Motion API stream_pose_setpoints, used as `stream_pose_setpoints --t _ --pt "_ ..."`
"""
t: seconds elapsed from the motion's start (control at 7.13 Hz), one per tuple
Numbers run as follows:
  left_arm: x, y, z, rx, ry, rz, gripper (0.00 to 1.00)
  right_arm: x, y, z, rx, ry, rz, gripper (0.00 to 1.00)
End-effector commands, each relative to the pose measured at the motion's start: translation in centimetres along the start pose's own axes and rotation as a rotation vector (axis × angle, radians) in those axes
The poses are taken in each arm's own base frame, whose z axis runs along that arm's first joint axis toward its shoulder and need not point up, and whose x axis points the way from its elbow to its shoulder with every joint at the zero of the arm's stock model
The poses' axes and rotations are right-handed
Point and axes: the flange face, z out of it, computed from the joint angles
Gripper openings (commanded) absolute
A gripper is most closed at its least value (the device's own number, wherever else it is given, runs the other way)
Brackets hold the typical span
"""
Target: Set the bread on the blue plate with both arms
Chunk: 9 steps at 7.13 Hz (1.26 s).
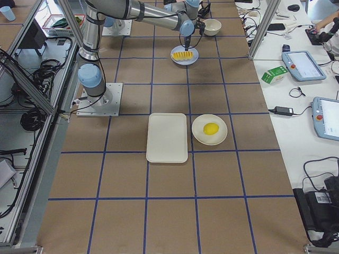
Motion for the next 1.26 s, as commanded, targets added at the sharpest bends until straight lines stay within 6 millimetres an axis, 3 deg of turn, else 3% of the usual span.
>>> stream_pose_setpoints --t 0.0,0.28,0.56,0.84,1.12 --pt "0.0 0.0 0.1 -0.003 0.000 0.000 1.00 7.5 0.7 -8.8 -0.014 0.008 -0.016 1.00" --pt "0.0 0.5 0.7 -0.013 0.000 0.000 1.00 13.8 2.9 -15.3 -0.028 0.013 -0.035 1.00" --pt "-0.1 0.4 0.7 -0.003 0.000 0.000 1.00 18.0 5.2 -19.2 -0.041 0.016 -0.024 1.00" --pt "-0.2 0.4 0.7 0.002 0.000 -0.002 1.00 19.2 5.2 -20.1 -0.026 0.034 -0.005 1.00" --pt "-0.2 0.4 0.7 0.002 0.000 -0.009 1.00 18.9 7.0 -20.6 -0.003 0.032 -0.001 1.00"
